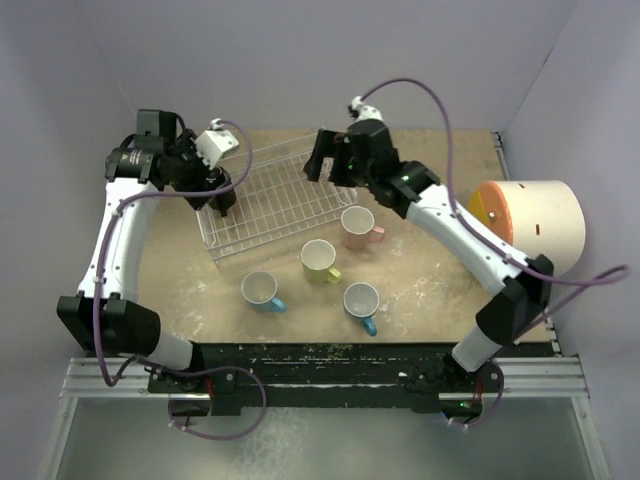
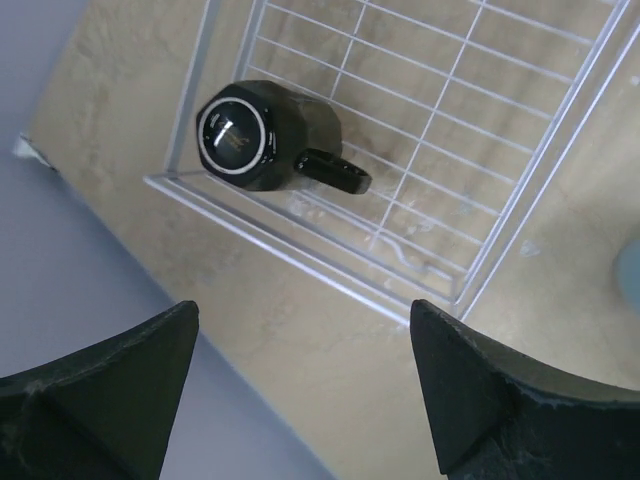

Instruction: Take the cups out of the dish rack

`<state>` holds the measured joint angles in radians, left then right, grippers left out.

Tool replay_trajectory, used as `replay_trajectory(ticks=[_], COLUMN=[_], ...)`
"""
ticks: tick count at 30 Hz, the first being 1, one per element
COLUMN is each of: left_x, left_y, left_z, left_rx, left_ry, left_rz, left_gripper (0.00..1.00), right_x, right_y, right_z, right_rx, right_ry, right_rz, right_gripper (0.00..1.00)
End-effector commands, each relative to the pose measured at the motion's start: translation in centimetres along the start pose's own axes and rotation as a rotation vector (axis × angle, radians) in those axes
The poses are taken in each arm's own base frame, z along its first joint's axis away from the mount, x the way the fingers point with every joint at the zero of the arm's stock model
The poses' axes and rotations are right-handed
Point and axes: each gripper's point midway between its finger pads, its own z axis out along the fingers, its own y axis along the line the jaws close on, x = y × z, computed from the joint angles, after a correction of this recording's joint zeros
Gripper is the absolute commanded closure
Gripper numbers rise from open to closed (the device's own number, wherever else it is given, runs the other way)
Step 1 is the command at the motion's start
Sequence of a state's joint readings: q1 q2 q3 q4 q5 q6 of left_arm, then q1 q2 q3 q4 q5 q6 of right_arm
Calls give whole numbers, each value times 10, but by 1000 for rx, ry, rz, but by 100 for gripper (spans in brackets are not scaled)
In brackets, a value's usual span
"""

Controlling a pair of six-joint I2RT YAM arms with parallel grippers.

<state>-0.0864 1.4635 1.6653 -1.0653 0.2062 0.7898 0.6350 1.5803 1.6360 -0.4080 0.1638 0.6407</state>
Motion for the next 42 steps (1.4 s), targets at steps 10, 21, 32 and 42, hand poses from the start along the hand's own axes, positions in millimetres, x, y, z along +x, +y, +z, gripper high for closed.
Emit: replay_trajectory(ticks=[10, 21, 32, 42], left_x=[12, 41, 48, 59], left_y=[-1, 20, 4, 3], left_z=[94, 136, 172, 180], left_rx=[8, -137, -89, -114], left_ry=[-9, 75, 119, 130], left_rz=[-568, -640, -667, -653], left_gripper=[17, 29, 41, 71], right_x=[21, 20, 11, 16], right_y=[-6, -24, -22, -18], right_z=[-28, -65, -82, -84], right_rx=[11, 30, 5, -34], right_ry=[-27, -69, -105, -101], right_rz=[-11, 3, 14, 19], right_gripper=[0, 0, 0, 2])
